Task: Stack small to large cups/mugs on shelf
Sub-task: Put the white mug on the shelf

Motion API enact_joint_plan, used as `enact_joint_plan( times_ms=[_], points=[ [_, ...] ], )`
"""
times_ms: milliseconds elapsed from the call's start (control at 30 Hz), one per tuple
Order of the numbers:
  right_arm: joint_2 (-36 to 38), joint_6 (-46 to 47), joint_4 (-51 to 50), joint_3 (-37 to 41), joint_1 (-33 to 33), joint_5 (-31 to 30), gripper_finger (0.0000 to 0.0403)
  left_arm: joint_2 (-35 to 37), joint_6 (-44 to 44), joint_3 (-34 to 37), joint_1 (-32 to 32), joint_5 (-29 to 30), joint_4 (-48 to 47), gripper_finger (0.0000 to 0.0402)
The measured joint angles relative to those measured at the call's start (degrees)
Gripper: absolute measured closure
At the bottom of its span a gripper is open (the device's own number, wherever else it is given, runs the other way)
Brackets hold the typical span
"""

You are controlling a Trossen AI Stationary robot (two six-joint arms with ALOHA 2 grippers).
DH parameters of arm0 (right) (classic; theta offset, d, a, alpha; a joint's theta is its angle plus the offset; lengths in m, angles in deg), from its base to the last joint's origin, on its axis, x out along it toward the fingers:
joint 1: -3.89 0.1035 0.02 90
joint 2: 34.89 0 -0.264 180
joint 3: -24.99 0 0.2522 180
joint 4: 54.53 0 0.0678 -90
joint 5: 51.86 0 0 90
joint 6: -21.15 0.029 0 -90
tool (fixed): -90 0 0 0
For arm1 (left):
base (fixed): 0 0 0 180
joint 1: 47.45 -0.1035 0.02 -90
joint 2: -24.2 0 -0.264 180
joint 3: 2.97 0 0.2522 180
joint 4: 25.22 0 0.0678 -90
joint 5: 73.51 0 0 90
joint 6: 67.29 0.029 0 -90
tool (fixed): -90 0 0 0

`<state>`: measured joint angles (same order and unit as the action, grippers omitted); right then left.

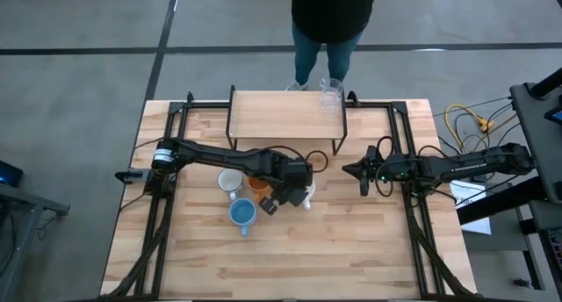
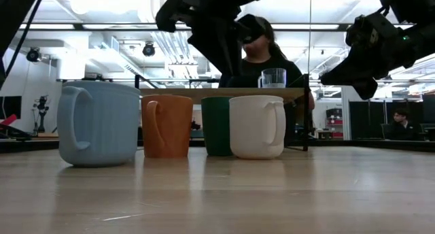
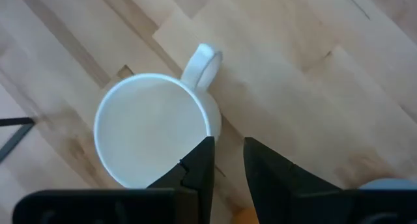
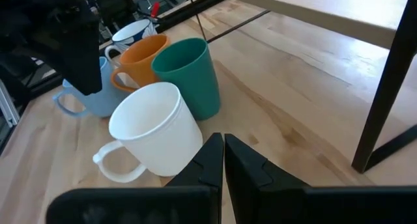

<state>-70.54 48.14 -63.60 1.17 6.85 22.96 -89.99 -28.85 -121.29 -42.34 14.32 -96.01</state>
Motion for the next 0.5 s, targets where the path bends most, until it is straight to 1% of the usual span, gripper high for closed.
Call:
enact_joint_plan(
  times_ms=[267,500],
  points=[
    [0.00,0.04,0.14,0.00,0.00,0.07,0.0394,0.02,2.16,-0.03,-0.65,2.29,1.81,0.0333],
    [0.00,0.95,0.17,0.00,0.00,0.11,0.0394,-1.52,2.47,-0.20,-0.98,2.31,1.99,0.0333]
  ],
)
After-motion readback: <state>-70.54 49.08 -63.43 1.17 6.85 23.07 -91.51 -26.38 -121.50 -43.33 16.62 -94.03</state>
